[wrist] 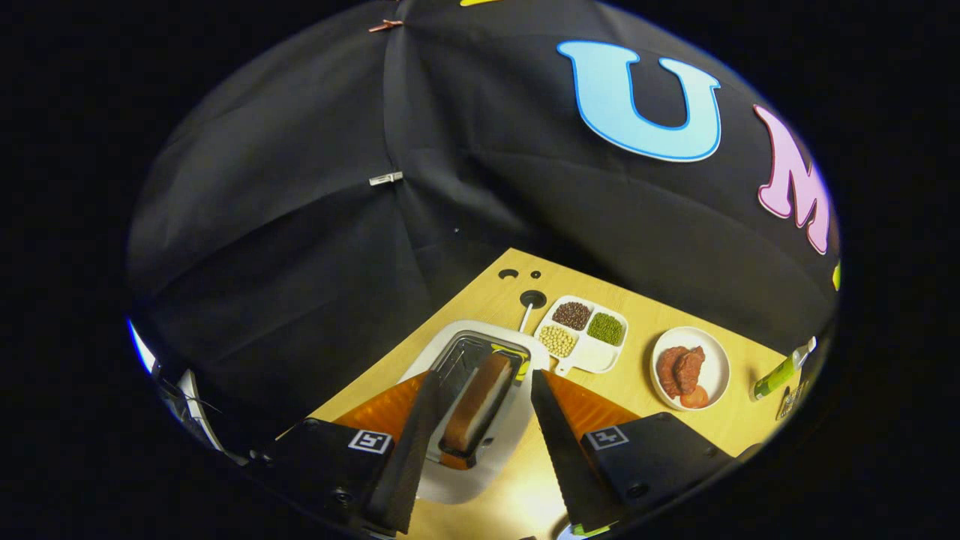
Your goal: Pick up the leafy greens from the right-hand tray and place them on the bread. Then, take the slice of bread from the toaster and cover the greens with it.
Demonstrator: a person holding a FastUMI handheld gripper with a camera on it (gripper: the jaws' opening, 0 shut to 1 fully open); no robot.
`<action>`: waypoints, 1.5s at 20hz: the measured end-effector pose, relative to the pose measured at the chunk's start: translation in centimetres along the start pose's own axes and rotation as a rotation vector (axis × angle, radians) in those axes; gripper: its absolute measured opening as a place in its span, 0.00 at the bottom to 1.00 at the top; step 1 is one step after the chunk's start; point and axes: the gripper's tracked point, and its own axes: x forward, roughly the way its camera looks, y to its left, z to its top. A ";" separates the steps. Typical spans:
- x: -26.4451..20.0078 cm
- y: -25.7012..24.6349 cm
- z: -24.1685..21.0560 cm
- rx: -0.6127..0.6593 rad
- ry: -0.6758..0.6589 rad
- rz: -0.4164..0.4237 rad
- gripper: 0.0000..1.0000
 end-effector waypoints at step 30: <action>-19.4 -14.8 -4.2 0.181 -0.158 -0.186 0.15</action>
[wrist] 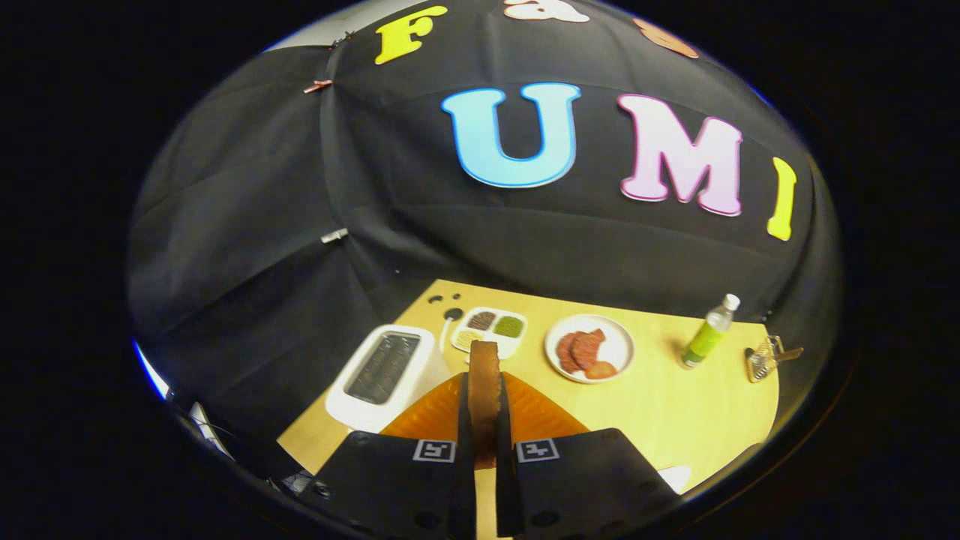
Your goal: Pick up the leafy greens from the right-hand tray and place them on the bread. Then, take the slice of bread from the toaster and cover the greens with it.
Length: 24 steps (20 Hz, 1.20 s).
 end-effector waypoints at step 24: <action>2.6 -11.1 -20.5 0.371 0.091 -0.153 0.15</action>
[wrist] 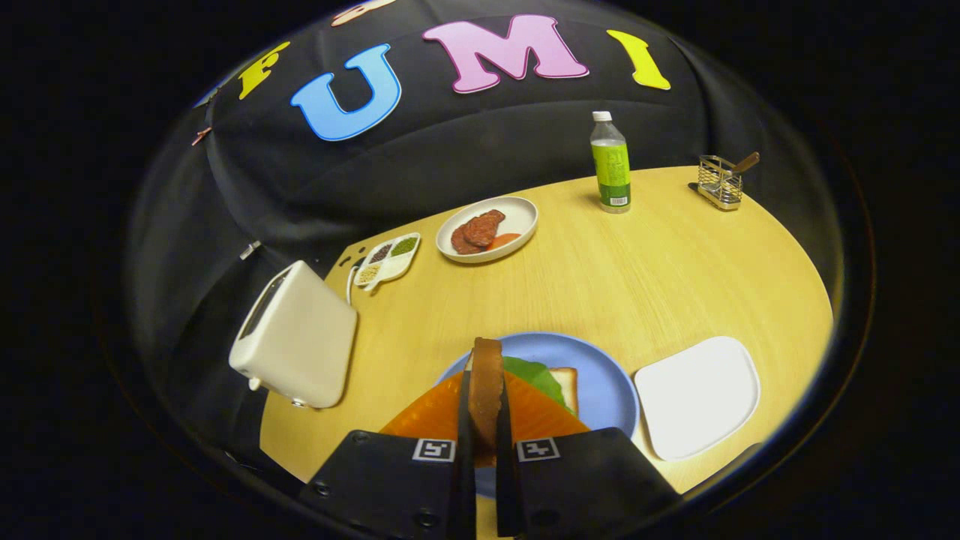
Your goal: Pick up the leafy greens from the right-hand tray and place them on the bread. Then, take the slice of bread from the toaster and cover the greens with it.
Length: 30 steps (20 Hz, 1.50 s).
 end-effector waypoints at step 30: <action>-14.9 -0.9 14.6 -0.428 -0.312 -0.150 0.92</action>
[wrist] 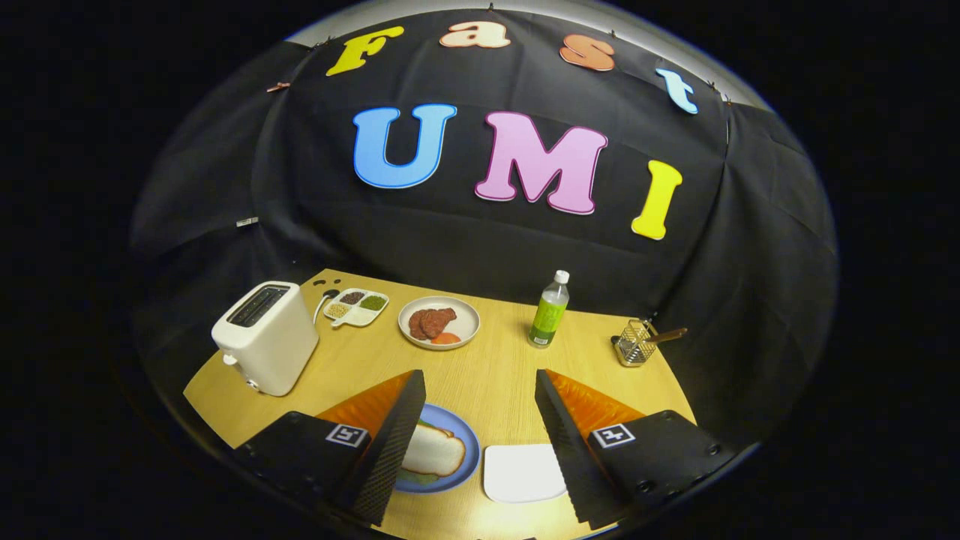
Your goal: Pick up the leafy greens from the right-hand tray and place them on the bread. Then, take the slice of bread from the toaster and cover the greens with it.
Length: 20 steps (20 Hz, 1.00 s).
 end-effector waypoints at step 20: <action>-6.3 -3.6 6.3 0.025 -0.155 -0.026 0.93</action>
